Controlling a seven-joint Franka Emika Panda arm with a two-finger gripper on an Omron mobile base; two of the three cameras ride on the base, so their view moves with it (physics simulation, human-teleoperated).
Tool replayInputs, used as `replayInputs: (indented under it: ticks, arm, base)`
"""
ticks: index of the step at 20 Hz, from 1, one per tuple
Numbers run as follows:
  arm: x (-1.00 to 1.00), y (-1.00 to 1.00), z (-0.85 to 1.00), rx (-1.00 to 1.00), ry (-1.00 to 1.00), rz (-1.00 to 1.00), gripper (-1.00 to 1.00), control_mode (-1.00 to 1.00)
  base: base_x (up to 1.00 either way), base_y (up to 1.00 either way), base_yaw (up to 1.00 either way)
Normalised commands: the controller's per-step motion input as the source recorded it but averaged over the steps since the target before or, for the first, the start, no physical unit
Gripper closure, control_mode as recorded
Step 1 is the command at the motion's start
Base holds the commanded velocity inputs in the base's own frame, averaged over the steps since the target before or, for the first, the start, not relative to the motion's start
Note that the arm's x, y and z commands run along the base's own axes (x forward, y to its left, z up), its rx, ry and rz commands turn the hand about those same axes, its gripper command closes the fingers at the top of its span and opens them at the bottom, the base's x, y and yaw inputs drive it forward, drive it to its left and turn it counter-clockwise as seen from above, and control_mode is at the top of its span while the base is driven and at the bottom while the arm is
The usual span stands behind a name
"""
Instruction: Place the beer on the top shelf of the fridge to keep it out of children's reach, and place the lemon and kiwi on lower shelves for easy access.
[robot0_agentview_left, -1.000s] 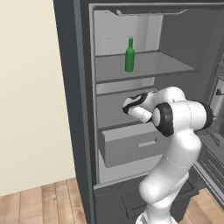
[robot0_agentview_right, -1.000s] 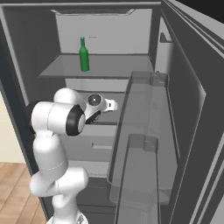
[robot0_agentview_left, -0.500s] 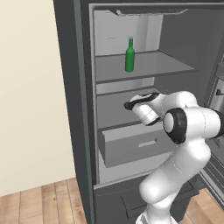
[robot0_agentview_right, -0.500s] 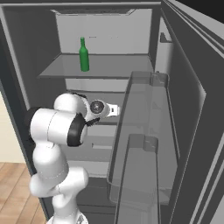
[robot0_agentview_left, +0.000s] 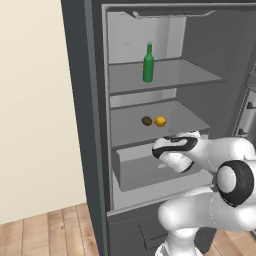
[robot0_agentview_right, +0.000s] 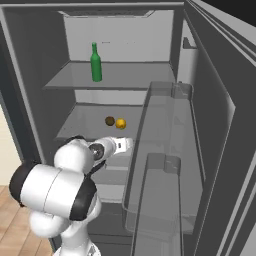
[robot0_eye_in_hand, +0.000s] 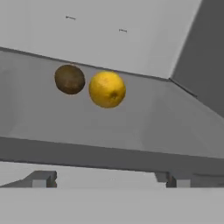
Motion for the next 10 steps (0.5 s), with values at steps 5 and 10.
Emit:
replayInputs:
  ticks: [5, 10]
  arm:
    - [-0.31, 0.28, 1.00, -0.22, 0.32, -0.02, -1.00, -1.00]
    - [-0.19, 0.00, 1.00, -0.25, 0.60, -0.10, -1.00, -1.00]
  base:
    - [0.00, 0.00, 0.00]
    - [0.00, 0.00, 0.00]
